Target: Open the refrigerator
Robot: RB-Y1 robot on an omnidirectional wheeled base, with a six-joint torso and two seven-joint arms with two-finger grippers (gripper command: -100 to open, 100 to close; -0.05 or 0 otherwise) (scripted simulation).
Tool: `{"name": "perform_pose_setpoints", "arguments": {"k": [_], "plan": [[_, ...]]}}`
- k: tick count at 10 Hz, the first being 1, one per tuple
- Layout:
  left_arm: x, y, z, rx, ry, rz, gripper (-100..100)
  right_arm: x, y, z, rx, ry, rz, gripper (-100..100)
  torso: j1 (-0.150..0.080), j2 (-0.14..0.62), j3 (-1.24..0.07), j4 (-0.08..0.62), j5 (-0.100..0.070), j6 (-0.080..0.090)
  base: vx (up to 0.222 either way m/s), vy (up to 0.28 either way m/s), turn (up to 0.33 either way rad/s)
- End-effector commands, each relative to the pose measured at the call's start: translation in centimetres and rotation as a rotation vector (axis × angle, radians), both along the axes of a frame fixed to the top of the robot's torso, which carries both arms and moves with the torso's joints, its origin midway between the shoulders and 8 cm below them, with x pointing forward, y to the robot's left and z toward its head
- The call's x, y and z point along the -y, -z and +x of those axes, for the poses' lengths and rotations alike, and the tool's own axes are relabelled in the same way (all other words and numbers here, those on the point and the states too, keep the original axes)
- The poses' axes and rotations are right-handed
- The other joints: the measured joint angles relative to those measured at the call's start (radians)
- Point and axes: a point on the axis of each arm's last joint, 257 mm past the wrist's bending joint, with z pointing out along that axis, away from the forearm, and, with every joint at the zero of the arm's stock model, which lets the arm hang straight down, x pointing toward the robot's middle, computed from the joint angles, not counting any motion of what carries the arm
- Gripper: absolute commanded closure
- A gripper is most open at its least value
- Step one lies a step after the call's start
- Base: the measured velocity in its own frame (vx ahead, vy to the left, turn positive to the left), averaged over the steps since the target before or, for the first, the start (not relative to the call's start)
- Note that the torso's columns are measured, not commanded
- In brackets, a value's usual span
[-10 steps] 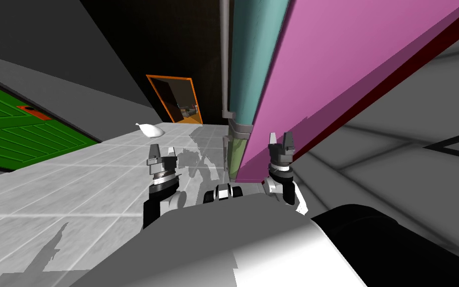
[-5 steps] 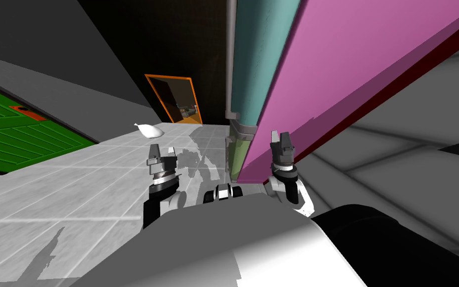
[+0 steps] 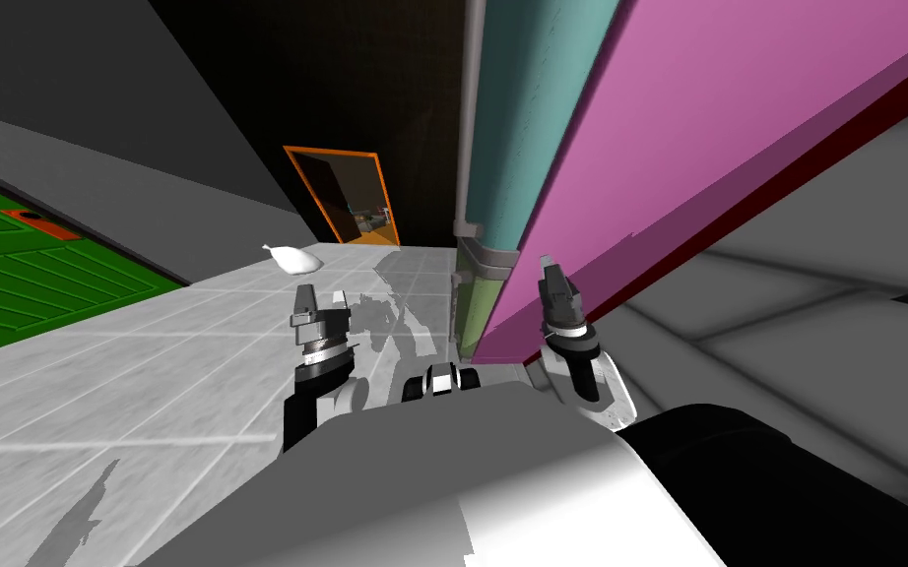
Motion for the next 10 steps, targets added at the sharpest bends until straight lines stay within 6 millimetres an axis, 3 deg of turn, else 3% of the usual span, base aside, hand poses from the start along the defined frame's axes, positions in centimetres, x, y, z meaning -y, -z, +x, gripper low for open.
{"name": "perform_pose_setpoints", "arguments": {"k": [1,10], "plan": [[0.0,0.0,0.0,0.0,0.0,0.0,0,-0.4,0.0,0.0,0.022,0.057,-0.109,-100,0.0,0.0,0.0,0.0,0.0,0.0,0.039,0.069,-0.026],[0.0,0.0,0.0,0.0,0.0,0.0,0,-1.0,1.3,0.8,0.063,0.246,-0.443,-100,0.001,0.0,0.0,0.0,0.0,0.0,0.04,0.065,-0.019]]}}
